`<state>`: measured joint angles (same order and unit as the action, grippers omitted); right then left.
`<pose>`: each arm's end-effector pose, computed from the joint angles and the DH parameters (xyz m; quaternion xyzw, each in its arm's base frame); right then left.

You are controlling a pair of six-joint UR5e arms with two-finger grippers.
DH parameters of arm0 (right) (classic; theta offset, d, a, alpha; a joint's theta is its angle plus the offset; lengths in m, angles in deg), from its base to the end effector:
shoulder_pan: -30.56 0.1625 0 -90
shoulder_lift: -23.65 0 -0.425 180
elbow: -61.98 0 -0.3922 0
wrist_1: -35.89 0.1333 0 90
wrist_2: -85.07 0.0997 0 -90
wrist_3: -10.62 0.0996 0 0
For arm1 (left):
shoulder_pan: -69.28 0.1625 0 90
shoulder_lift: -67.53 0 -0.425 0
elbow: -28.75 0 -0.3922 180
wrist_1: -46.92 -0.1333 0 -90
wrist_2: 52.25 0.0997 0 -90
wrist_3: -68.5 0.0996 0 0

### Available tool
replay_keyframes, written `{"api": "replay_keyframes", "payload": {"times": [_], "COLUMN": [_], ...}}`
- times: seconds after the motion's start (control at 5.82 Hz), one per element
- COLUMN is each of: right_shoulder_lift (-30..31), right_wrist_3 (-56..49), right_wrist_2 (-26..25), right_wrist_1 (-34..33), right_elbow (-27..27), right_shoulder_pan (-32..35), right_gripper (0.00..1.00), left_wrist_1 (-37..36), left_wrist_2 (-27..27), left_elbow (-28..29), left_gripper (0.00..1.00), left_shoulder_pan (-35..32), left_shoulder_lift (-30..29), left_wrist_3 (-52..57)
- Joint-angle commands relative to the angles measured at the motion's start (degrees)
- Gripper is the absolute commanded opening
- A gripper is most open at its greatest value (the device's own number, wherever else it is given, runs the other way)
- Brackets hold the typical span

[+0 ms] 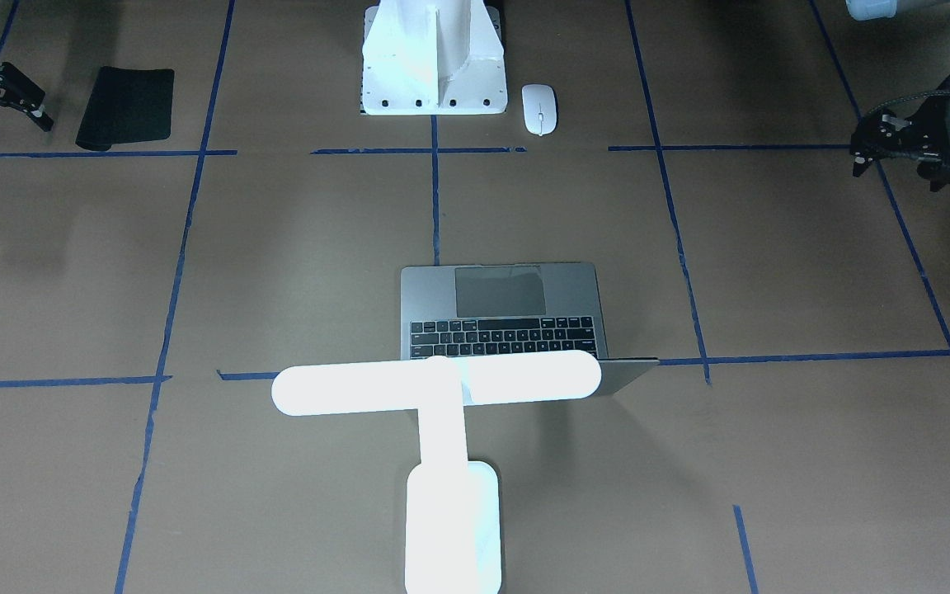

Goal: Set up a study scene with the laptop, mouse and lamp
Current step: 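Lower the right gripper and grasp the black mouse pad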

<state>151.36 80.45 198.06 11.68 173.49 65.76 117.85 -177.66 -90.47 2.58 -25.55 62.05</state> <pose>-0.1508 -0.2219 0.5917 0.0307 -0.4480 0.0335 0.8929 0.1165 -0.4615 0.4335 0.0285 0.3201 0.1733 0.9309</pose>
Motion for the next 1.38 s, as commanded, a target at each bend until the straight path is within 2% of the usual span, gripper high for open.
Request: {"api": "replay_keyframes", "payload": {"times": [0.0, 0.34, 0.69, 0.86, 1.03, 1.2], "right_shoulder_lift": [0.08, 0.08, 3.84, 3.95, 3.78, 3.25], "right_wrist_3": [10.36, 20.28, 20.61, 20.69, 21.30, 21.31], "right_wrist_2": [-11.77, -26.16, -26.95, -26.86, -26.51, -26.51], "right_wrist_1": [1.95, 1.97, 3.01, 3.11, 3.20, 3.29], "right_elbow": [-0.15, -0.93, -1.03, -1.03, -1.11, -1.11], "right_shoulder_pan": [-13.69, -29.93, -31.68, -31.95, -31.95, -32.12], "right_gripper": [1.00, 0.99, 0.96, 0.85, 0.43, 0.37], "left_wrist_1": [0.00, 0.00, 0.00, -0.09, -0.09, -0.09], "left_wrist_2": [-0.01, -0.01, 0.08, 0.08, 0.08, -0.01], "left_elbow": [-0.04, -0.13, -0.21, -0.65, -0.74, -1.87], "left_gripper": [1.00, 1.00, 1.00, 1.00, 1.00, 1.00], "left_shoulder_pan": [0.00, 0.00, 0.00, -0.09, -0.26, -0.70], "left_shoulder_lift": [0.00, 0.00, 0.00, 0.00, 0.00, 1.31], "left_wrist_3": [-0.06, -0.06, -0.15, -0.15, -0.15, -0.15]}}
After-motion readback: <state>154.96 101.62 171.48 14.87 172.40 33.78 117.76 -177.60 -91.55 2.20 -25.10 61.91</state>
